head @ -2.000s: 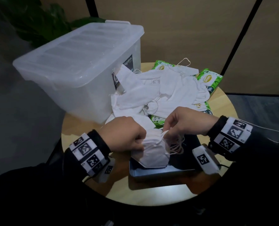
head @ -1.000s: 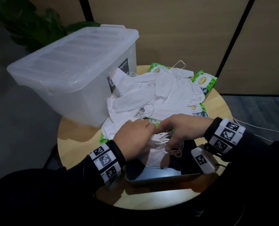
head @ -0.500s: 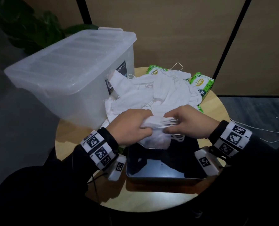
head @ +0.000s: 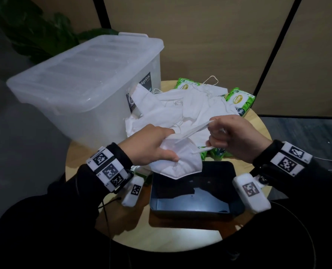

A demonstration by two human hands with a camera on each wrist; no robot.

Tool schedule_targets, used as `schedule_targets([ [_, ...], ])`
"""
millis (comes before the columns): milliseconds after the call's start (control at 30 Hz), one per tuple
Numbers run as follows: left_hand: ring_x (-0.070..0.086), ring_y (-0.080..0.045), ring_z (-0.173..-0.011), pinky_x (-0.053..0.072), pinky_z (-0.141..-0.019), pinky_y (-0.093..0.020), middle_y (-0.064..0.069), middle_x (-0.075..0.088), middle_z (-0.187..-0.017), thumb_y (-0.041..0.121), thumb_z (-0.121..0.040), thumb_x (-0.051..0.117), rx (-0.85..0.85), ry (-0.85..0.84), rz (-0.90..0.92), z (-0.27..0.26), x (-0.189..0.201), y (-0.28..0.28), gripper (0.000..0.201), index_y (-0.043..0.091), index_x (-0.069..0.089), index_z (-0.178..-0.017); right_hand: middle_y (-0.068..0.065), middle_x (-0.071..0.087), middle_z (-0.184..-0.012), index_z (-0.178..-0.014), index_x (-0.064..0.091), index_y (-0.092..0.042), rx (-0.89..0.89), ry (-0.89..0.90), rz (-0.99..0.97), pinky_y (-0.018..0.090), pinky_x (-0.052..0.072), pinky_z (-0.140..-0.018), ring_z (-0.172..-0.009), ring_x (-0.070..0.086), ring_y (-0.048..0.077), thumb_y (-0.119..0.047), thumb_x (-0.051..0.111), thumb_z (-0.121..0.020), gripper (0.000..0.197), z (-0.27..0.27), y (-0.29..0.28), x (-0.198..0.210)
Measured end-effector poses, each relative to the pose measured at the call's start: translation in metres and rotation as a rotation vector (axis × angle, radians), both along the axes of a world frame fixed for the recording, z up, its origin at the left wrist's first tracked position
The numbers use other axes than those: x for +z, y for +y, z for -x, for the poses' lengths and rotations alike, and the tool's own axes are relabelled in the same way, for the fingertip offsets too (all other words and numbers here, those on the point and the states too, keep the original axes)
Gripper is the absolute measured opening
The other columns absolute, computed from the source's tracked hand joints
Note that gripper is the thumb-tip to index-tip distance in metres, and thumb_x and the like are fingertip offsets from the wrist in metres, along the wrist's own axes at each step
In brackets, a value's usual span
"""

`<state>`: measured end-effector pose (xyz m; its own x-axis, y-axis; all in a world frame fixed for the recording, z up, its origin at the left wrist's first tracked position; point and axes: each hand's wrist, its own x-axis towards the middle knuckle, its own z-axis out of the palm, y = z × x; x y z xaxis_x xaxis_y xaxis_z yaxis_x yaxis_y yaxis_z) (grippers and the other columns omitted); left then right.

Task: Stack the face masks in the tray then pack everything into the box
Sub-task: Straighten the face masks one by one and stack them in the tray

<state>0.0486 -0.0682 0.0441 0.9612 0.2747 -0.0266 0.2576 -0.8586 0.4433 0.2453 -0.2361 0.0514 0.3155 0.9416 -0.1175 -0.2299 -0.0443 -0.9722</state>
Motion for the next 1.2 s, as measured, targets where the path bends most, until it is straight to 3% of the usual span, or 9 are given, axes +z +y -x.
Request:
schedule_targets([
  [167, 0.062, -0.019, -0.079, 0.049, -0.074, -0.047, 0.001, 0.068, -0.083, 0.067, -0.076, 0.072, -0.040, 0.027, -0.012, 0.010, -0.001, 0.008, 0.056, 0.014, 0.065, -0.093, 0.002, 0.024, -0.052, -0.041, 0.049, -0.017, -0.206, -0.023, 0.126, 0.031, 0.025, -0.055, -0.048, 0.021, 0.015, 0.008, 0.054, -0.091, 0.056, -0.011, 0.000, -0.015],
  [367, 0.057, -0.017, -0.074, 0.047, -0.069, -0.041, 0.002, 0.063, -0.077, 0.062, -0.081, 0.076, -0.074, 0.124, -0.088, 0.008, -0.007, -0.006, 0.051, 0.016, 0.059, -0.093, 0.015, 0.053, -0.055, -0.057, 0.053, -0.004, -0.004, -0.292, 0.181, 0.030, 0.036, -0.057, -0.058, 0.054, 0.026, 0.006, 0.056, -0.083, 0.028, 0.003, -0.002, -0.027],
  [500, 0.063, -0.026, -0.092, 0.052, -0.079, -0.039, -0.002, 0.068, -0.100, 0.063, -0.088, 0.065, -0.153, 0.243, -0.312, -0.001, -0.027, -0.030, 0.045, 0.024, 0.052, -0.106, 0.024, 0.063, -0.066, -0.071, 0.063, 0.012, 0.129, -0.429, 0.271, 0.032, 0.045, -0.065, -0.061, 0.057, 0.023, 0.007, 0.066, -0.081, 0.012, 0.000, -0.003, -0.026],
  [600, 0.060, -0.026, -0.101, 0.049, -0.081, -0.038, -0.002, 0.063, -0.109, 0.056, -0.093, 0.063, -0.195, 0.219, -0.399, -0.005, -0.038, -0.035, 0.039, 0.022, 0.053, -0.109, 0.032, 0.069, -0.082, -0.080, 0.075, 0.002, 0.132, -0.611, 0.313, 0.038, 0.044, -0.070, -0.067, 0.057, 0.024, -0.002, 0.080, -0.079, 0.007, -0.012, -0.002, -0.030],
  [733, 0.053, -0.023, -0.103, 0.046, -0.082, -0.040, -0.002, 0.054, -0.117, 0.053, -0.089, 0.071, -0.218, 0.096, -0.392, -0.002, -0.046, -0.029, 0.048, 0.020, 0.054, -0.120, 0.015, 0.077, -0.080, -0.077, 0.078, -0.011, 0.257, -0.805, 0.430, 0.035, 0.050, -0.071, -0.068, 0.063, 0.014, -0.013, 0.085, -0.076, 0.007, -0.022, -0.001, -0.034],
  [867, 0.053, -0.017, -0.096, 0.042, -0.077, -0.034, 0.008, 0.054, -0.106, 0.048, -0.086, 0.074, -0.128, -0.004, -0.190, 0.000, -0.042, -0.019, 0.039, 0.027, 0.053, -0.112, 0.011, 0.077, -0.081, -0.088, 0.076, -0.016, 0.249, -0.806, 0.420, 0.032, 0.044, -0.069, -0.066, 0.062, 0.015, -0.014, 0.088, -0.076, 0.017, -0.026, 0.000, -0.035],
  [967, 0.050, -0.015, -0.104, 0.044, -0.084, -0.033, 0.007, 0.053, -0.116, 0.049, -0.087, 0.074, -0.081, -0.023, -0.177, 0.002, -0.046, -0.015, 0.043, 0.028, 0.055, -0.119, 0.012, 0.077, -0.084, -0.094, 0.075, -0.016, 0.270, -0.783, 0.421, 0.032, 0.043, -0.070, -0.068, 0.062, 0.016, -0.013, 0.086, -0.080, 0.018, -0.030, 0.000, -0.034],
  [1067, 0.051, -0.018, -0.118, 0.045, -0.099, -0.036, 0.001, 0.053, -0.134, 0.054, -0.093, 0.067, -0.030, 0.044, -0.113, 0.002, -0.053, -0.013, 0.054, 0.025, 0.052, -0.136, 0.014, 0.076, -0.084, -0.083, 0.079, -0.013, 0.318, -0.828, 0.440, 0.031, 0.045, -0.071, -0.068, 0.061, 0.013, -0.017, 0.081, -0.086, 0.006, -0.030, 0.000, -0.036],
  [1200, 0.059, -0.023, -0.105, 0.047, -0.091, -0.041, -0.002, 0.064, -0.116, 0.052, -0.103, 0.047, -0.089, 0.222, -0.110, 0.003, -0.056, -0.019, 0.035, 0.021, 0.053, -0.118, 0.011, 0.066, -0.072, -0.073, 0.078, -0.015, 0.369, -0.836, 0.488, 0.036, 0.044, -0.069, -0.067, 0.053, 0.017, -0.031, 0.077, -0.090, 0.022, -0.033, -0.002, -0.034],
])
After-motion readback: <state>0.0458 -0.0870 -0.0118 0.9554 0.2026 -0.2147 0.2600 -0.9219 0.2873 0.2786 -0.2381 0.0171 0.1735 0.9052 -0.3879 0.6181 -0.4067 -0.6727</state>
